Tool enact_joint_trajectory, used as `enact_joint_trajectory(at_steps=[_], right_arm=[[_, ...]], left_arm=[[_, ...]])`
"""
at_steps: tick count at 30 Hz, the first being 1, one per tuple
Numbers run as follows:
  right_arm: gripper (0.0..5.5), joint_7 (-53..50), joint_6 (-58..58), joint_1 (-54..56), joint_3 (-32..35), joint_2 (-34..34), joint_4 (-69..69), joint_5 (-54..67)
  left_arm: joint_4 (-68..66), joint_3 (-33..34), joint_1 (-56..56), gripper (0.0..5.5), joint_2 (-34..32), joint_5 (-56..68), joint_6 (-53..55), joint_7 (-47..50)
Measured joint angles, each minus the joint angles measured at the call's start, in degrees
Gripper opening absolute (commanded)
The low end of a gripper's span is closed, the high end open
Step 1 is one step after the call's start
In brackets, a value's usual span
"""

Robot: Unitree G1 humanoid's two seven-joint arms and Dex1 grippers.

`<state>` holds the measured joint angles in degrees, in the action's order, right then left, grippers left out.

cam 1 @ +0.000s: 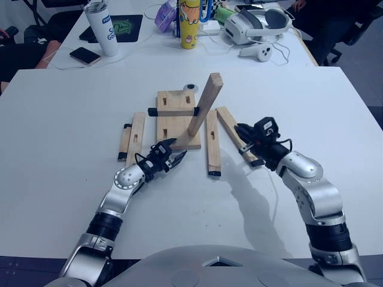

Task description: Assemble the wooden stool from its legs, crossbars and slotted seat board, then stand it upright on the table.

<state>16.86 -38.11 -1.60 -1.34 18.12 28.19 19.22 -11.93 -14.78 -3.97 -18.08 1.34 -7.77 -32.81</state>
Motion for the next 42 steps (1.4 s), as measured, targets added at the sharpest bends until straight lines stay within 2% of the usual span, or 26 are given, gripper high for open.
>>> enact_joint_trajectory(at_steps=[4, 8, 15, 24, 27, 30, 33, 39, 42], right_arm=[[1.77, -10.3, -10.7, -2.1, 1.4, -10.4, 5.1, 4.0], [2.37, -15.4, -15.2, -0.1, 1.9, -19.2, 2.7, 6.6], [3.34, -17.9, -21.8, 1.2, 0.2, -20.2, -2.0, 5.7], [3.34, -19.2, -22.7, 2.0, -4.5, -18.5, -4.2, 0.3], [2.90, -21.0, -24.0, 3.1, -5.8, -18.4, -4.6, -2.3], [2.50, -24.1, -30.2, 6.5, -8.1, -17.2, -4.4, -6.2], [2.08, -24.7, -31.9, 7.0, -7.8, -17.2, -4.1, -7.7], [2.06, -24.3, -31.9, 7.4, -7.9, -16.9, -4.4, -9.2], [2.06, -24.3, -28.3, 7.0, -4.1, -18.5, -4.7, -9.4]], left_arm=[[1.3, 0.0, 0.7, 2.88, -0.2, -0.3, 0.8, 0.0], [2.2, -0.9, 1.5, 2.88, -0.1, -0.3, 0.9, -0.4], [2.9, -1.4, 2.0, 2.88, 1.0, -0.3, 1.5, -0.2], [3.4, -2.1, 2.3, 2.88, 1.7, -0.4, 2.2, -0.1], [3.4, -2.1, 2.3, 2.88, 1.7, -0.4, 2.3, -0.1], [3.4, -2.0, 2.2, 2.88, 1.7, -0.4, 2.4, -0.1], [3.4, -2.2, 2.2, 2.88, 1.7, -0.6, 2.4, -0.1], [3.3, -2.3, 2.3, 2.88, 2.0, -1.1, 2.2, 0.2], [3.3, -2.5, 2.1, 2.88, 1.8, -1.9, 1.7, 0.4]])
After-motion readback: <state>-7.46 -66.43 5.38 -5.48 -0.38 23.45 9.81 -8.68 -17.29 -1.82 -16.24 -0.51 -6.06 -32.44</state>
